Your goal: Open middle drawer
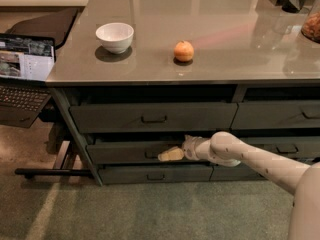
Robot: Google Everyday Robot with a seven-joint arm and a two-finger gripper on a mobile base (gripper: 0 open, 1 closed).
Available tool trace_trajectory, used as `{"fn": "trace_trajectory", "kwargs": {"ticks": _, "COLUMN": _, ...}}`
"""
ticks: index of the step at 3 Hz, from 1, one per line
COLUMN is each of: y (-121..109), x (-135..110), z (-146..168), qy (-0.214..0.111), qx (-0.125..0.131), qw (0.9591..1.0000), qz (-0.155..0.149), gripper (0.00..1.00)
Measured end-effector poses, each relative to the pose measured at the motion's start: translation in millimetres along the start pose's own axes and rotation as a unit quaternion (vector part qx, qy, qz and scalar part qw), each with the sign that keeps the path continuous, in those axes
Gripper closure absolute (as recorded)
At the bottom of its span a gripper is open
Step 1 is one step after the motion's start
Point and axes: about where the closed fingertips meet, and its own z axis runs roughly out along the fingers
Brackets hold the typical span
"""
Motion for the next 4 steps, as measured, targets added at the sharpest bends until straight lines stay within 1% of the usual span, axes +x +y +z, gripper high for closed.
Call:
{"fn": "trace_trajectory", "kwargs": {"ticks": 1, "y": 0.0, "x": 11.2, "z": -9.9, "qy": 0.012, "qx": 0.001, "qw": 0.9999, "qz": 0.011, "gripper": 0.0}}
{"fn": "trace_trajectory", "kwargs": {"ticks": 2, "y": 0.7, "x": 9.1, "z": -11.6, "qy": 0.012, "qx": 0.001, "qw": 0.9999, "qz": 0.011, "gripper": 0.0}}
{"fn": "trace_trajectory", "kwargs": {"ticks": 3, "y": 4.9, "x": 28.3, "z": -18.9, "qy": 0.029, "qx": -0.001, "qw": 0.9994, "qz": 0.021, "gripper": 0.0}}
{"fn": "trace_trajectory", "kwargs": {"ticks": 4, "y": 6.2, "x": 25.1, "z": -21.2, "qy": 0.029, "qx": -0.001, "qw": 0.9994, "qz": 0.021, "gripper": 0.0}}
